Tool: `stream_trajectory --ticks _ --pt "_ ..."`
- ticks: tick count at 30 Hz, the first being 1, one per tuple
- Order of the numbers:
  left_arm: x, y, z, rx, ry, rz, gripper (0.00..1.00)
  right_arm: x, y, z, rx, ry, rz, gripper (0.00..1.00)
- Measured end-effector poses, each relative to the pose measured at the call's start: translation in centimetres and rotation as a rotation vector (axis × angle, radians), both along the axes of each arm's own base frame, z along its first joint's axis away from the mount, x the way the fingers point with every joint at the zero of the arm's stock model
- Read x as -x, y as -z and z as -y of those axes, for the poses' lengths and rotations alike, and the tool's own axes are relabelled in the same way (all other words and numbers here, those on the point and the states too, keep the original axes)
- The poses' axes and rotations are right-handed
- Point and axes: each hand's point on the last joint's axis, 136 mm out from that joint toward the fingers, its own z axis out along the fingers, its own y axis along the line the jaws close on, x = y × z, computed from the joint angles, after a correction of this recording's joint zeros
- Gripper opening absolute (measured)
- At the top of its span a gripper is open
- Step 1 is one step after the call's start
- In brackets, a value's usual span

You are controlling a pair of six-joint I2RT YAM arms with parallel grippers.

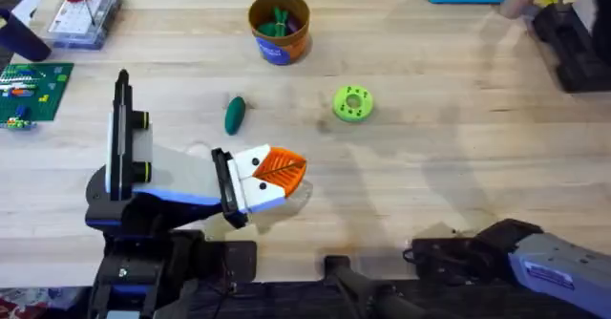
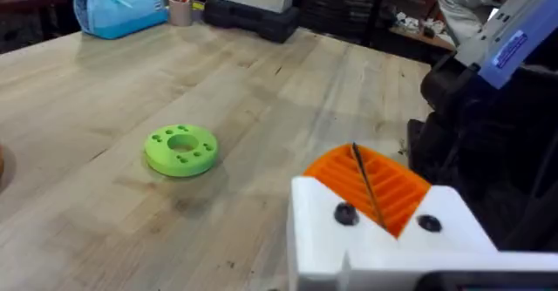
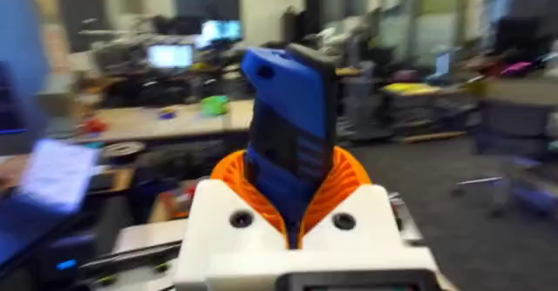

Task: Pick up the gripper from the table and insert it into the empty holder that is missing its gripper. Then pick up a screw, insert it into the mounting hole, and use the screwdriver to tighten it. Finally, clean up the table by picking up the vegetable and placing it into the bucket.

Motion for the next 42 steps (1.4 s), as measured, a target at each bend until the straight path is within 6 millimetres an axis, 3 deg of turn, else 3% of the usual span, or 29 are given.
stream_trajectory --ticks 4,12,22,30,42 --pt "0.0 0.0 0.0 0.000 0.000 0.000 0.004 1.6 1.0 -1.4 0.028 -0.117 -0.037 0.026" --pt "0.0 0.0 0.0 0.000 0.000 0.000 0.004 5.4 1.3 -3.8 0.050 -0.280 -0.033 0.026" --pt "0.0 0.0 0.0 0.000 0.000 0.000 0.004 8.1 1.5 -5.3 0.069 -0.375 0.004 0.026" --pt "0.0 0.0 0.0 0.000 0.000 0.000 0.004 8.0 3.3 -7.0 0.106 -0.412 0.029 0.026" --pt "0.0 0.0 0.0 0.000 0.000 0.000 0.004 7.8 7.8 -8.0 0.131 -0.424 0.010 0.026"
